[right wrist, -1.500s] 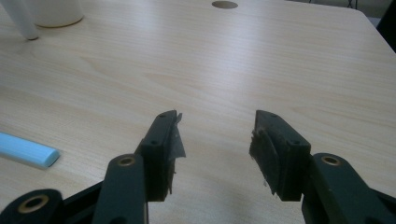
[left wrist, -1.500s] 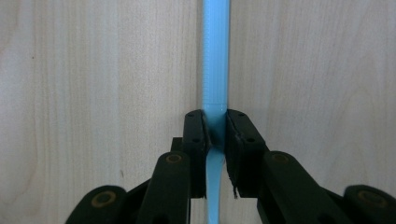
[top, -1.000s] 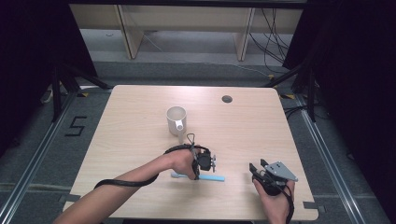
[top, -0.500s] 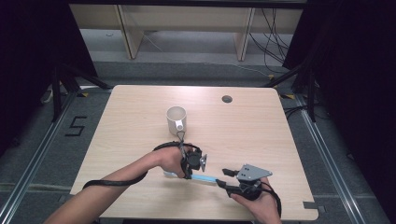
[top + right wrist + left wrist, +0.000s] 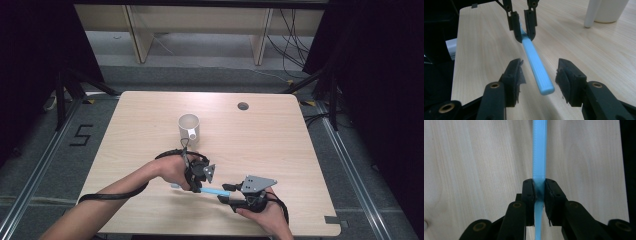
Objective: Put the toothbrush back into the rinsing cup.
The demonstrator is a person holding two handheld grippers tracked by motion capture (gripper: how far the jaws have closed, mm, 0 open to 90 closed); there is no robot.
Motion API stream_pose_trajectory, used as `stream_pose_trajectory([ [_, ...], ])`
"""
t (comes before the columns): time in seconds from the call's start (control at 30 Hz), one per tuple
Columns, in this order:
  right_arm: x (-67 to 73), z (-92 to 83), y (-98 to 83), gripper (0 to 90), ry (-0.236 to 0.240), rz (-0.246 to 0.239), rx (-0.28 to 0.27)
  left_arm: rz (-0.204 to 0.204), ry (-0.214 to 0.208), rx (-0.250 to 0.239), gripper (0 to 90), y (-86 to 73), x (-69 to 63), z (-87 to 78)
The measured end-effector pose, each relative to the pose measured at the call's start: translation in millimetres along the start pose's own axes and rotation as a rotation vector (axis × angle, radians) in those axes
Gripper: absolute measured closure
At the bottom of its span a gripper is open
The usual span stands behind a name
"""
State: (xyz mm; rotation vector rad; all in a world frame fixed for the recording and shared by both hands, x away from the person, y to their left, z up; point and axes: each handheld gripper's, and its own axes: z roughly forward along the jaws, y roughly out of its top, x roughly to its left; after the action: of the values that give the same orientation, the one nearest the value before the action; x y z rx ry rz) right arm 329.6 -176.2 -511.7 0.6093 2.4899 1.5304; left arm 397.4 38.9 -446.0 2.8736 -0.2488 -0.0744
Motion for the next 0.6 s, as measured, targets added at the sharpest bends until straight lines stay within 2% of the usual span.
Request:
stream_pose_trajectory([
  [0.03,-0.1,0.6,-0.1,56.7,0.004,-0.006,0.002,-0.003,-0.002,-0.004,77.9,0.6,-0.7,-0.3],
  [0.07,-2.0,1.9,0.1,57.9,0.006,-0.042,-0.007,0.002,-0.001,-0.008,77.9,1.4,-0.9,-0.8],
  [0.1,0.0,2.4,-0.6,59.1,0.015,-0.011,0.001,-0.002,-0.005,-0.017,77.9,2.1,-1.5,-1.0],
  [0.17,2.5,2.7,-1.0,60.9,0.025,0.008,0.010,0.011,-0.006,-0.013,77.9,3.2,-1.4,-2.2],
  [0.2,1.0,3.8,-0.5,61.8,0.032,-0.017,0.004,0.008,-0.007,-0.017,77.9,3.3,-1.8,-2.3],
  [0.3,1.1,4.6,0.3,63.9,0.036,-0.033,-0.003,0.011,-0.011,-0.023,77.9,4.1,-2.3,-2.9],
  [0.53,2.5,6.4,0.9,69.7,0.051,-0.045,-0.008,0.035,-0.018,-0.013,77.9,5.2,-3.0,-3.2],
  [0.57,2.3,6.7,0.8,70.7,0.059,-0.045,-0.006,0.035,-0.019,-0.015,77.8,5.2,-3.1,-3.2],
  [0.6,2.5,6.6,0.7,71.6,0.053,-0.049,-0.004,0.019,-0.022,-0.030,77.9,5.0,-4.5,-2.3],
])
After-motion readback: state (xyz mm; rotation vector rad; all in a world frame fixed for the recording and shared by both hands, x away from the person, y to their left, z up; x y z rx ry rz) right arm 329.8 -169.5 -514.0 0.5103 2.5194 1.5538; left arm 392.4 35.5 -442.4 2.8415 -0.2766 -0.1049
